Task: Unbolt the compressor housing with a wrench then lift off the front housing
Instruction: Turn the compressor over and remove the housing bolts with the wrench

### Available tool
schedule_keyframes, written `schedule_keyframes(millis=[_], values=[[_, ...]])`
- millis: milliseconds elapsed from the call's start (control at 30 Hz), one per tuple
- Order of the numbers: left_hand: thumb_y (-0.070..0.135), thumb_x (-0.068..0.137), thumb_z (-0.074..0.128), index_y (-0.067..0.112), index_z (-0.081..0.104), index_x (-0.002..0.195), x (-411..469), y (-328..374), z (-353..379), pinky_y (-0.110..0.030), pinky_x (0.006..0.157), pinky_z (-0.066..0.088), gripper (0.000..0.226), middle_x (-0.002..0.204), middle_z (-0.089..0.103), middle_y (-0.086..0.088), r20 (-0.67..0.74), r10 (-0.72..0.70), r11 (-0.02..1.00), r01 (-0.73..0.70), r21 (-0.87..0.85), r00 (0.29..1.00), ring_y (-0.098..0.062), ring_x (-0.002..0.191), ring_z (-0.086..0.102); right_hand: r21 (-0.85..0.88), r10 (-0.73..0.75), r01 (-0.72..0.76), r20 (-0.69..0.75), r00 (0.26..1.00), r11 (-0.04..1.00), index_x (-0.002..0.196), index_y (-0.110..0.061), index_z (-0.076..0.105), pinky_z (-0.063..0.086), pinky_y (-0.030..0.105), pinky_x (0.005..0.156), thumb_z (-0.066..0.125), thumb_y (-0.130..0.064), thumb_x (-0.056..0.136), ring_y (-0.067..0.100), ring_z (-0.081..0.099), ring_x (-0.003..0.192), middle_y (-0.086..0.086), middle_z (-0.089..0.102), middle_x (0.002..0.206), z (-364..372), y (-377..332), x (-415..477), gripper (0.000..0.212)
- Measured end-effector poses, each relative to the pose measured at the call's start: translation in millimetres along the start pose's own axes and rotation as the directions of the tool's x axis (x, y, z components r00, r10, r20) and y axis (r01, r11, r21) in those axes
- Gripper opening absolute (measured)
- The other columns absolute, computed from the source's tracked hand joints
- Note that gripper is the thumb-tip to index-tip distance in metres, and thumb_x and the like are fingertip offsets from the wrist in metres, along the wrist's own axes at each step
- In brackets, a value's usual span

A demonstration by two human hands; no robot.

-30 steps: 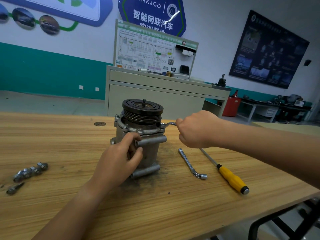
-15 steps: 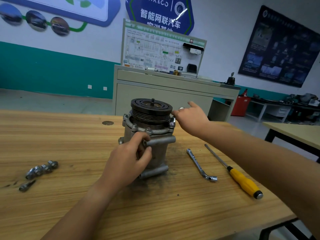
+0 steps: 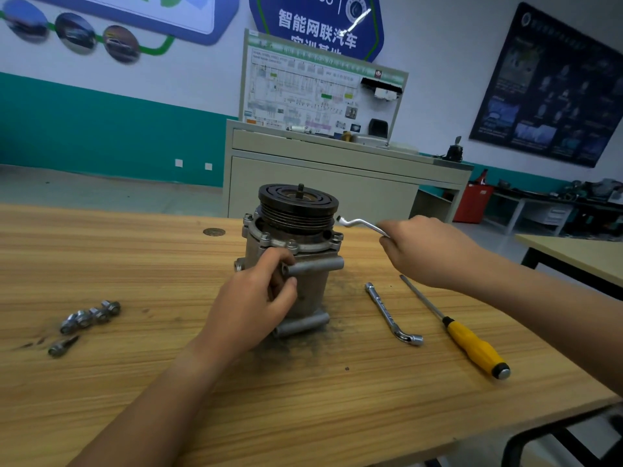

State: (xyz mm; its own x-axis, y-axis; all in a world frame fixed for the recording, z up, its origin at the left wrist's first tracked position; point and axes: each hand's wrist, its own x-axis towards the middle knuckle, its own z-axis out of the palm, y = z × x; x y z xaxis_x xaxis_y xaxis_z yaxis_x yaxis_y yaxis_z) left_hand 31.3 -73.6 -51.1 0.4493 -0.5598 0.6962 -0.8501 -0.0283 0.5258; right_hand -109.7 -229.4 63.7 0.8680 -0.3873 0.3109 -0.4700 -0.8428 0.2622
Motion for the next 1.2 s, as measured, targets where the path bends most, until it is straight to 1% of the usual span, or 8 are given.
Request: schedule_keyframes(millis=[200, 367, 567, 733, 867, 933, 1033, 1200], values=[[0.019, 0.087, 0.059, 0.035, 0.044, 0.098, 0, 0, 0, -0.040, 0.051, 0.050, 0.025, 0.068, 0.059, 0.005, 0.001, 0.006, 1.000, -0.006, -0.006, 1.000, -0.008, 0.056, 0.056, -0.190, -0.022, 0.040, 0.094, 0.995, 0.981, 0.119, -0.015, 0.048, 0.027, 0.019, 0.043, 0.040, -0.015, 0.096, 0.007, 0.037, 0.054, -0.003, 0.039, 0.064, 0, -12, 2, 0.024], [0.019, 0.088, 0.059, 0.037, 0.043, 0.100, 0, -1, -1, -0.033, 0.049, 0.049, 0.026, 0.068, 0.058, 0.007, 0.018, 0.018, 1.000, -0.018, -0.013, 1.000, -0.007, 0.057, 0.057, -0.416, -0.156, 0.183, 0.098, 0.983, 0.891, 0.121, -0.013, 0.041, 0.024, 0.019, 0.039, 0.040, -0.017, 0.096, 0.008, 0.034, 0.046, -0.004, 0.036, 0.058, -5, -8, 6, 0.025], [0.020, 0.088, 0.058, 0.047, 0.039, 0.095, 0, -4, 0, -0.018, 0.044, 0.042, 0.034, 0.067, 0.056, 0.009, 0.033, 0.027, 0.999, -0.027, 0.016, 0.999, -0.003, 0.062, 0.057, -0.393, -0.252, 0.272, 0.102, 0.962, 0.878, 0.129, -0.018, 0.037, 0.026, 0.019, 0.043, 0.025, -0.031, 0.099, 0.006, 0.035, 0.047, -0.004, 0.039, 0.057, -3, 10, 17, 0.034], [0.025, 0.090, 0.055, 0.049, 0.038, 0.097, -1, -2, -1, -0.021, 0.044, 0.043, 0.030, 0.070, 0.056, 0.009, 0.042, 0.027, 0.999, -0.028, 0.022, 0.999, -0.007, 0.061, 0.056, -0.343, -0.279, 0.282, 0.060, 0.958, 0.896, 0.127, -0.022, 0.034, 0.028, 0.017, 0.044, 0.025, -0.034, 0.098, 0.004, 0.036, 0.049, -0.005, 0.041, 0.060, 13, 22, 27, 0.032], [0.034, 0.086, 0.049, 0.036, 0.045, 0.106, -1, 0, -2, -0.020, 0.048, 0.042, 0.020, 0.072, 0.055, 0.011, 0.032, -0.002, 0.998, 0.000, 0.056, 0.999, -0.006, 0.064, 0.054, -0.379, -0.239, 0.232, 0.028, 0.971, 0.896, 0.126, -0.022, 0.037, 0.037, 0.015, 0.054, 0.039, -0.023, 0.096, 0.004, 0.042, 0.061, -0.009, 0.044, 0.079, 31, 24, 48, 0.030], [0.034, 0.087, 0.049, 0.037, 0.045, 0.105, -1, 0, -2, -0.015, 0.046, 0.037, 0.019, 0.071, 0.054, 0.012, 0.037, 0.001, 0.998, -0.003, 0.060, 0.999, -0.002, 0.059, 0.052, -0.374, -0.255, 0.225, -0.033, 0.966, 0.900, 0.128, -0.021, 0.036, 0.045, 0.020, 0.069, 0.042, -0.016, 0.094, 0.009, 0.055, 0.082, -0.006, 0.054, 0.101, 38, 24, 64, 0.035], [0.034, 0.086, 0.049, 0.045, 0.040, 0.100, -1, -1, -1, -0.010, 0.045, 0.031, 0.020, 0.068, 0.053, 0.012, 0.045, 0.014, 0.998, -0.016, 0.056, 0.999, 0.003, 0.052, 0.049, -0.373, -0.307, 0.231, -0.157, 0.939, 0.899, 0.125, -0.022, 0.040, 0.040, 0.022, 0.086, 0.044, -0.013, 0.093, 0.014, 0.055, 0.104, -0.003, 0.056, 0.117, 48, 15, 82, 0.033], [0.035, 0.085, 0.049, 0.050, 0.038, 0.101, -1, -3, -1, -0.024, 0.048, 0.042, 0.024, 0.067, 0.055, 0.009, 0.031, 0.025, 0.998, -0.027, 0.065, 0.999, -0.007, 0.058, 0.053, -0.294, -0.266, 0.180, -0.282, 0.922, 0.938, 0.126, -0.017, 0.044, 0.037, 0.027, 0.092, 0.038, -0.012, 0.096, 0.018, 0.054, 0.109, 0.001, 0.056, 0.122, 57, 12, 85, 0.031]])
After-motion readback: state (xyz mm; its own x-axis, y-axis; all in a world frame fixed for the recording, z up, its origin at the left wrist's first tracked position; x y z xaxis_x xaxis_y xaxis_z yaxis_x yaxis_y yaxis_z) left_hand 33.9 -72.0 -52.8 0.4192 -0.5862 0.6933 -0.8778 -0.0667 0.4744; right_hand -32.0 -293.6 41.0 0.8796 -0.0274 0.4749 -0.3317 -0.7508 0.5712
